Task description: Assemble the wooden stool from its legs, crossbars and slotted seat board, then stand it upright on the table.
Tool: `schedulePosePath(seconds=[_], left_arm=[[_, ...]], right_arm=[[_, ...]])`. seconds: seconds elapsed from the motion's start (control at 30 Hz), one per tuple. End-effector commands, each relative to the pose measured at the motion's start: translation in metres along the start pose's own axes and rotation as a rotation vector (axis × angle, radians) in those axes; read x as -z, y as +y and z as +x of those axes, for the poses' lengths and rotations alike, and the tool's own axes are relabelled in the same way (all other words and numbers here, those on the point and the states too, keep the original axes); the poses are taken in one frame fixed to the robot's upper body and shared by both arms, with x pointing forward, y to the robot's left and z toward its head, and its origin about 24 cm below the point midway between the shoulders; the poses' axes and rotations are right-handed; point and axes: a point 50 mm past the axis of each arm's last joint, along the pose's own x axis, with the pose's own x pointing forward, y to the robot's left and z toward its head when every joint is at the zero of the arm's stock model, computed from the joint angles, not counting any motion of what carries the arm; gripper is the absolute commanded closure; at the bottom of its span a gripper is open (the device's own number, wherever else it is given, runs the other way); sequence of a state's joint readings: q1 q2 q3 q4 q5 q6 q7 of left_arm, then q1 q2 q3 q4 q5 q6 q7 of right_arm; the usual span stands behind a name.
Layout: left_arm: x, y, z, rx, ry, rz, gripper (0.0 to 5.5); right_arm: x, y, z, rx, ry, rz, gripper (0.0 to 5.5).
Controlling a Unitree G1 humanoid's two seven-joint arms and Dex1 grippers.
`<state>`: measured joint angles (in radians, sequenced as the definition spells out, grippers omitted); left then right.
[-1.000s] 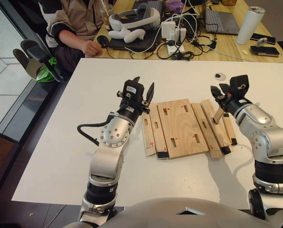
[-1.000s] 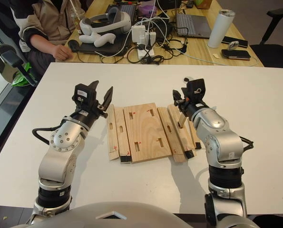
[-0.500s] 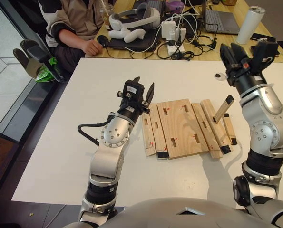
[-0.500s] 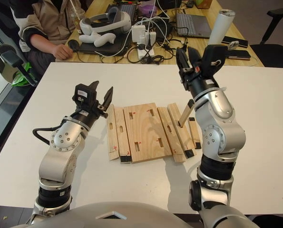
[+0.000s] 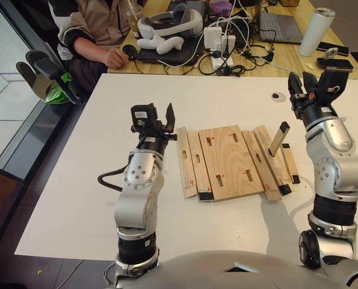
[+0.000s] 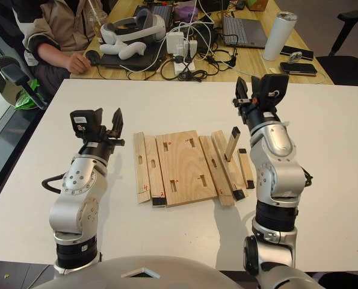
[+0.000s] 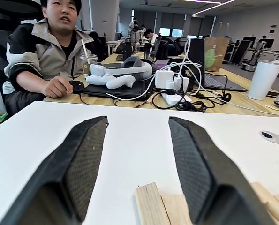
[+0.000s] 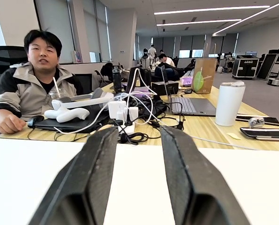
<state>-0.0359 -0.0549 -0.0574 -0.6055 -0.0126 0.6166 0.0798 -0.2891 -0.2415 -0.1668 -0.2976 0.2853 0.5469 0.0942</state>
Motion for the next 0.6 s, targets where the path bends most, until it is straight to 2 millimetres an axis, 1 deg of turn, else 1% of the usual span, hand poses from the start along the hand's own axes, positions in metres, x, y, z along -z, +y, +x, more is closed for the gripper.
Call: schedulePosePath(seconds=[0.03,0.07,0.1,0.17,0.23,0.27,0.33,0.37,0.4,0.43,0.5,0.53,0.57,0.6], left_arm=[[-0.002,-0.003,0.002,-0.026,-0.012,-0.061,3.07],[-0.003,-0.002,0.003,-0.029,-0.019,-0.059,3.07],[-0.005,-0.001,0.004,-0.032,-0.026,-0.056,3.07],[-0.008,0.001,0.006,-0.034,-0.039,-0.051,3.07],[-0.009,0.003,0.007,-0.036,-0.047,-0.047,3.07],[-0.009,0.003,0.007,-0.037,-0.048,-0.046,3.07],[-0.009,0.003,0.006,-0.038,-0.049,-0.047,3.07],[-0.009,0.002,0.006,-0.038,-0.049,-0.047,3.07],[-0.009,0.002,0.006,-0.037,-0.049,-0.048,3.07],[-0.009,0.002,0.006,-0.035,-0.049,-0.048,3.07],[-0.010,0.002,0.006,-0.038,-0.048,-0.047,3.07],[-0.009,0.002,0.006,-0.041,-0.048,-0.048,3.07],[-0.009,0.002,0.005,-0.043,-0.047,-0.048,3.07],[-0.009,0.002,0.005,-0.043,-0.045,-0.048,3.07]], right_arm=[[-0.007,0.005,0.007,-0.002,-0.028,0.001,3.84],[-0.018,0.007,0.010,-0.009,-0.064,0.003,3.84],[-0.036,0.011,0.015,-0.017,-0.120,0.006,3.84],[-0.088,0.022,0.020,-0.042,-0.287,0.004,3.84],[-0.133,0.032,0.018,-0.074,-0.433,-0.004,3.84],[-0.146,0.036,0.016,-0.086,-0.475,-0.008,3.84],[-0.156,0.039,0.014,-0.103,-0.495,-0.002,3.84],[-0.152,0.039,0.015,-0.107,-0.475,-0.004,3.84],[-0.142,0.038,0.015,-0.101,-0.436,-0.007,3.84],[-0.128,0.036,0.016,-0.093,-0.383,-0.008,3.84],[-0.078,0.030,0.013,-0.078,-0.185,-0.016,3.84],[-0.033,0.023,0.007,-0.060,0.011,-0.029,3.84],[0.009,0.017,-0.005,-0.060,0.209,-0.040,3.84],[0.050,0.009,-0.022,-0.062,0.414,-0.065,3.84]])
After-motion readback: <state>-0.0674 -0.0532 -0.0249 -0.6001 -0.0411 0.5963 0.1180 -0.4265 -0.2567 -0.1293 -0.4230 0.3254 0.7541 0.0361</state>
